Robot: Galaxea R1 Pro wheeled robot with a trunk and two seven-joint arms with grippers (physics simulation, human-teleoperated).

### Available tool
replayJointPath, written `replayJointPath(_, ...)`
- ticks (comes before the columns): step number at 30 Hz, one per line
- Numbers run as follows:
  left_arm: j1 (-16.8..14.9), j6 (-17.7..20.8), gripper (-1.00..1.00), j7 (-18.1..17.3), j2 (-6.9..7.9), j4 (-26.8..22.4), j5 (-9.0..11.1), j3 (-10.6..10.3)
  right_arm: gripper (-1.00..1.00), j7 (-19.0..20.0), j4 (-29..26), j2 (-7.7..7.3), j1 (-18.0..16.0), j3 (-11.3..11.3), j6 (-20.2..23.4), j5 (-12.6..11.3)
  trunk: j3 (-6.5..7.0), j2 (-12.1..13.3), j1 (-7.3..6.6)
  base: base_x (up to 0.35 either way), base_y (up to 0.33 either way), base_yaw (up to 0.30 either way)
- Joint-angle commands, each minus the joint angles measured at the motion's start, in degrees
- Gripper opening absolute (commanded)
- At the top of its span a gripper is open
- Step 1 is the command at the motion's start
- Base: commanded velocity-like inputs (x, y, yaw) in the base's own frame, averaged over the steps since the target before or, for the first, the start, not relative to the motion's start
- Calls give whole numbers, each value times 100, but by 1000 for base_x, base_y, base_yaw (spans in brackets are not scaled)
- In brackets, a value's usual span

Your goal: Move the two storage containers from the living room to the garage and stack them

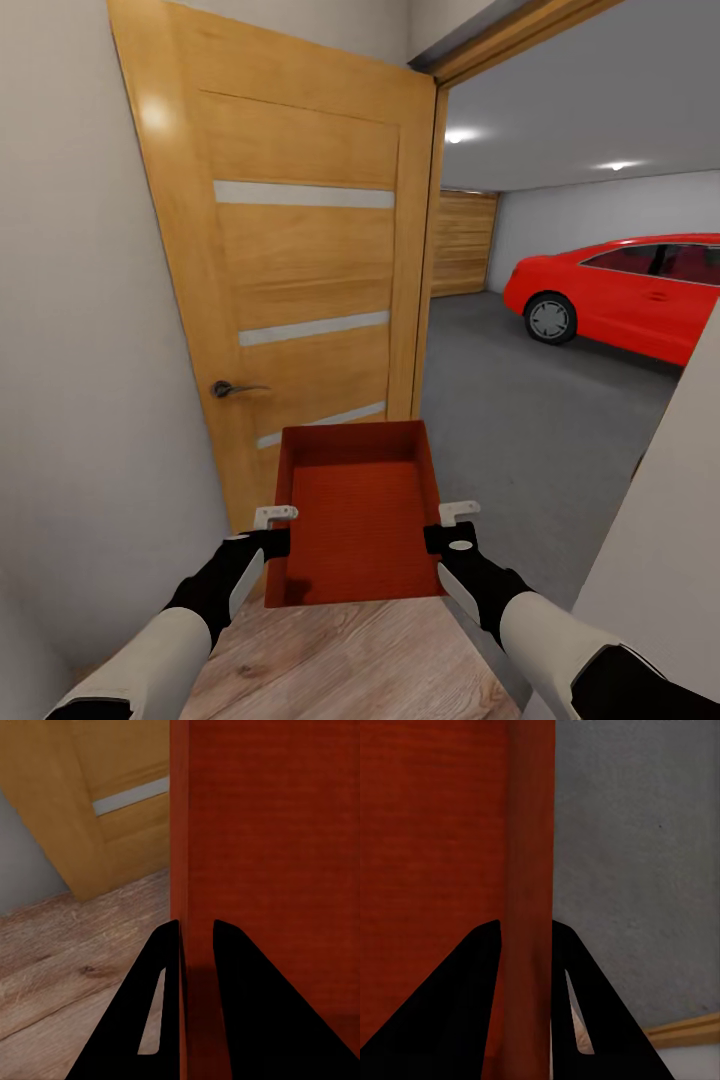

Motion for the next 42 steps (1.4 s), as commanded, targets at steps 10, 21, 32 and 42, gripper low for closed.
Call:
replayJointPath(10,3,24,-100,57,0,-8,94,-133,-100,-56,-1,-5,-8,56,41,-38,-6,-8,3,0,0,0)
replayJointPath(21,3,27,-100,57,0,0,96,-133,-100,-56,-1,-5,-8,50,41,-40,-6,-8,3,0,0,-94)
replayJointPath(32,3,26,-100,57,0,0,96,-133,-100,-56,-1,-5,-8,52,50,-41,-6,-8,3,0,0,-241)
replayJointPath(42,3,27,-100,57,0,0,96,-133,-100,-56,0,-5,-8,55,50,-41,-6,-8,3,0,0,-244)
